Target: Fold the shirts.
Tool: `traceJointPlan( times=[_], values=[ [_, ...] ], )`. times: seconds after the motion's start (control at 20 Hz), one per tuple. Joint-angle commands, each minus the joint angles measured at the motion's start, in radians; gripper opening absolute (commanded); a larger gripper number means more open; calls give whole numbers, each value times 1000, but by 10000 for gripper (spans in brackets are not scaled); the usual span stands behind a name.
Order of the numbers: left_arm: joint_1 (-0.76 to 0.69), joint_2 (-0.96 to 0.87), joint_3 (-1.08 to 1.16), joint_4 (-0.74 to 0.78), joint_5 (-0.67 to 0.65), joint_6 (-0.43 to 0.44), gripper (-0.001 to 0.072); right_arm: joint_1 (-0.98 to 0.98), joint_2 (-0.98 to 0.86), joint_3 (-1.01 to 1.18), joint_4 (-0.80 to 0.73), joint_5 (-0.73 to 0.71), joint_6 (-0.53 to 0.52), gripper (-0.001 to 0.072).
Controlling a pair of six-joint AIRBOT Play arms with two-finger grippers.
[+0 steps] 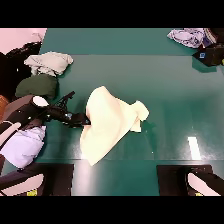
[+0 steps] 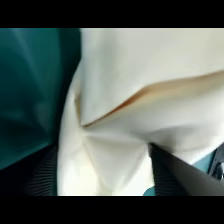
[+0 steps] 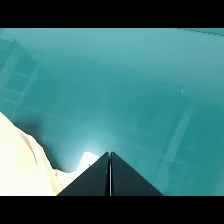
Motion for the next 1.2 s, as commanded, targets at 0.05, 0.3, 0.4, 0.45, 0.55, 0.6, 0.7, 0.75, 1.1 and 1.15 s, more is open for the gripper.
traceJointPlan(
  times=[0.05, 0.3, 0.4, 0.45, 0.55, 0.6, 0.7, 0.75, 1.1, 1.15],
  values=[
    [-31, -1, -10, -101, 119, 21, 177, 3, -48, -2, 2, 59, 0, 10],
    [-16, 2, 94, 63, 110, -81, 22, 61, -156, -2, -4, 129, -2, 10],
    [21, 14, 197, 208, 76, -154, 22, 107, -220, -2, -5, 129, -7, 10],
    [47, 20, 258, 272, 46, -180, 22, 132, -259, -2, -5, 131, -7, 11],
    [112, 31, 370, 363, -11, -196, 22, 182, -340, -2, -3, 133, -7, 31],
    [144, 31, 415, 379, -39, -196, 23, 206, -380, -2, -2, 132, -7, 264],
    [202, 31, 469, 381, -66, -197, 23, 257, -466, -2, 1, 118, -7, 656],
    [215, 31, 475, 381, -68, -196, 23, 283, -509, -2, 0, 110, -7, 654],
    [221, 30, 475, 388, -86, -196, 23, 409, -726, -2, 202, 138, -60, 555],
    [221, 30, 475, 387, -85, -196, 23, 422, -738, -2, 229, 163, -66, 555]
  ],
)
